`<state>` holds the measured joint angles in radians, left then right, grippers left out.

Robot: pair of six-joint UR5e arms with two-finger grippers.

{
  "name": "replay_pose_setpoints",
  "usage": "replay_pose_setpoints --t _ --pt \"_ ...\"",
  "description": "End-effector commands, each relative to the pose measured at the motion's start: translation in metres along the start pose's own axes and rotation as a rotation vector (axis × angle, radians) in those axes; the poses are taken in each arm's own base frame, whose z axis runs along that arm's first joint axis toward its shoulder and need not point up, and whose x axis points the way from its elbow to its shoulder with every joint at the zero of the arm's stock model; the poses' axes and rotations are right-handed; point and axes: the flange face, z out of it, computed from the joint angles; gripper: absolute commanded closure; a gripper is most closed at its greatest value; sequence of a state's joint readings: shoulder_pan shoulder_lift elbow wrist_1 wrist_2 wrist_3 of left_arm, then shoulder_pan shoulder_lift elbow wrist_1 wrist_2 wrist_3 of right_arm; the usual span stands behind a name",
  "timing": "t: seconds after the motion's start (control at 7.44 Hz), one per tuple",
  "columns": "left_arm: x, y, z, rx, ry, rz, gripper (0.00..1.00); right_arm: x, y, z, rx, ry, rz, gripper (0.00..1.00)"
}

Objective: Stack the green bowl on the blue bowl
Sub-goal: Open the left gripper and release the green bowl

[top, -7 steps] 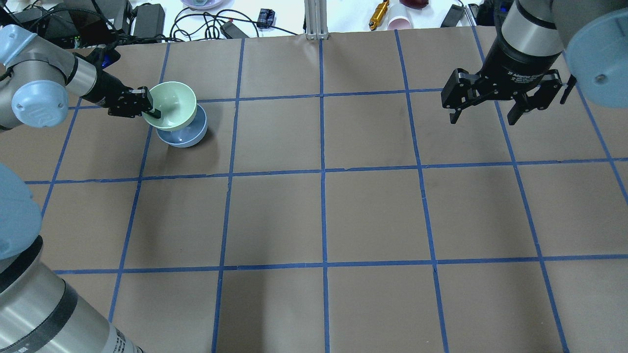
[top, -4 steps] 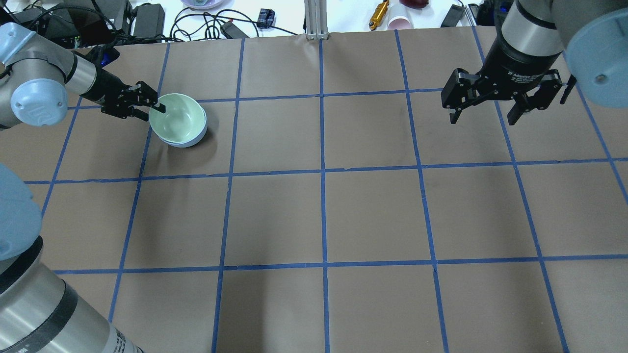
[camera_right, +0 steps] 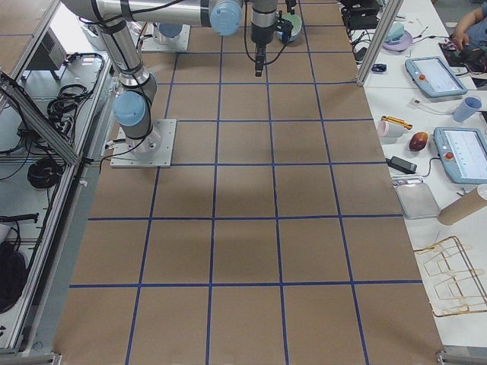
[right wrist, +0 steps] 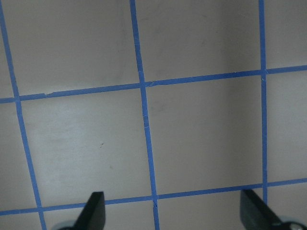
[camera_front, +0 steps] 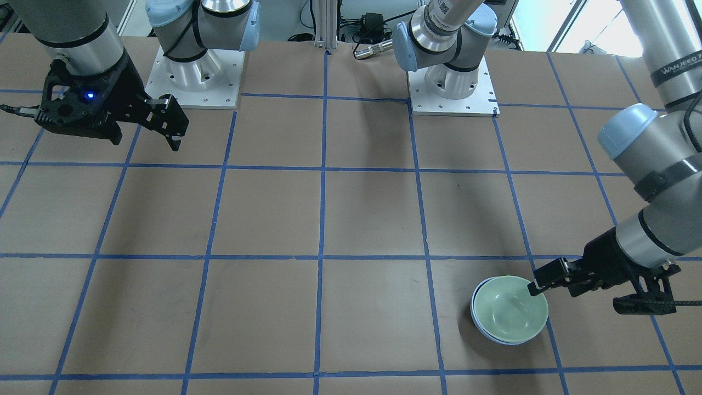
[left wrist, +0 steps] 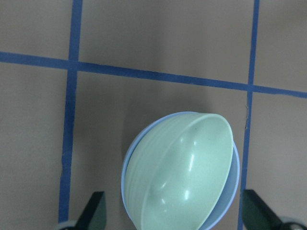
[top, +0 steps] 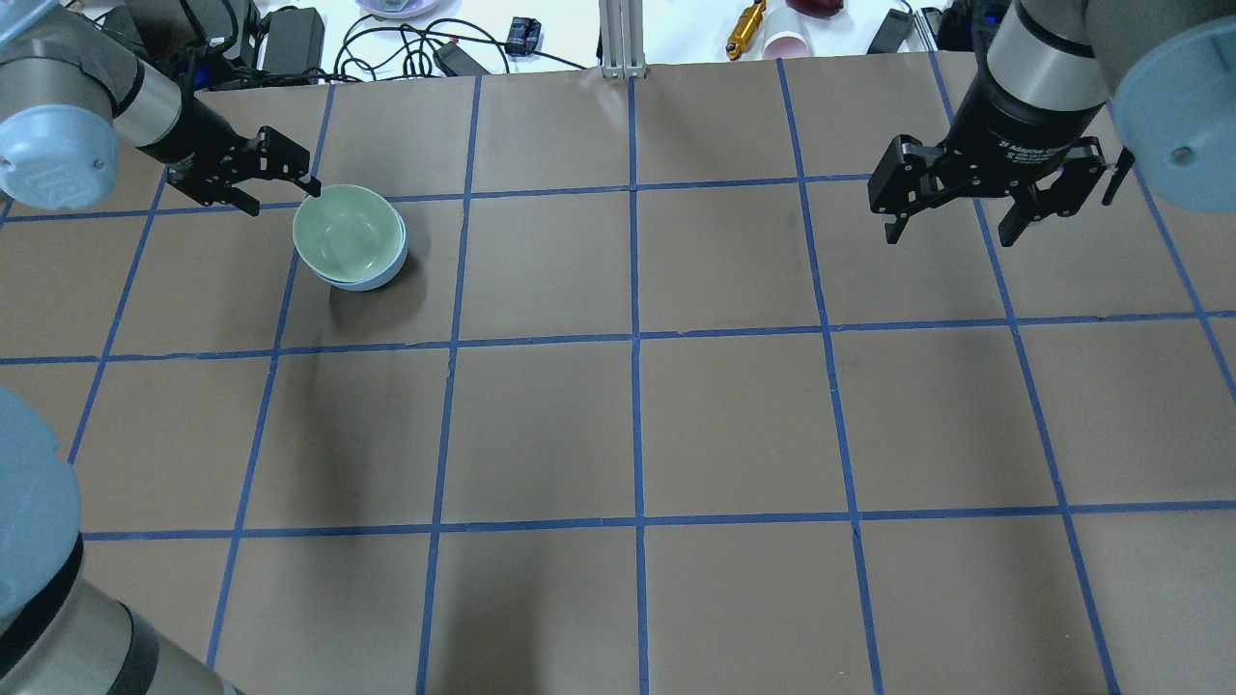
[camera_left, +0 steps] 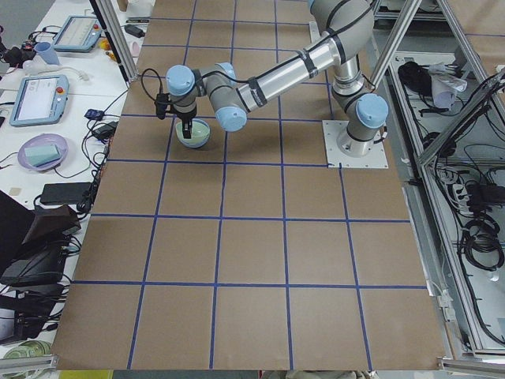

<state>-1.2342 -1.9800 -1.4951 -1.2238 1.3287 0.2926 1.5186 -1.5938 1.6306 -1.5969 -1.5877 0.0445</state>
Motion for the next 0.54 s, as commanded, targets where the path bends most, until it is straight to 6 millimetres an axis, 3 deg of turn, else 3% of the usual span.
replay_pose_setpoints --t 0.0,0.4 --pt "0.062 0.025 -0.061 -0.032 -0.065 -0.032 0.0 0.0 0.0 0.0 0.0 0.0 0.0 0.0" --pt "0.168 0.073 -0.111 0.018 -0.224 0.056 0.0 0.0 0.0 0.0 0.0 0.0 0.0 0.0"
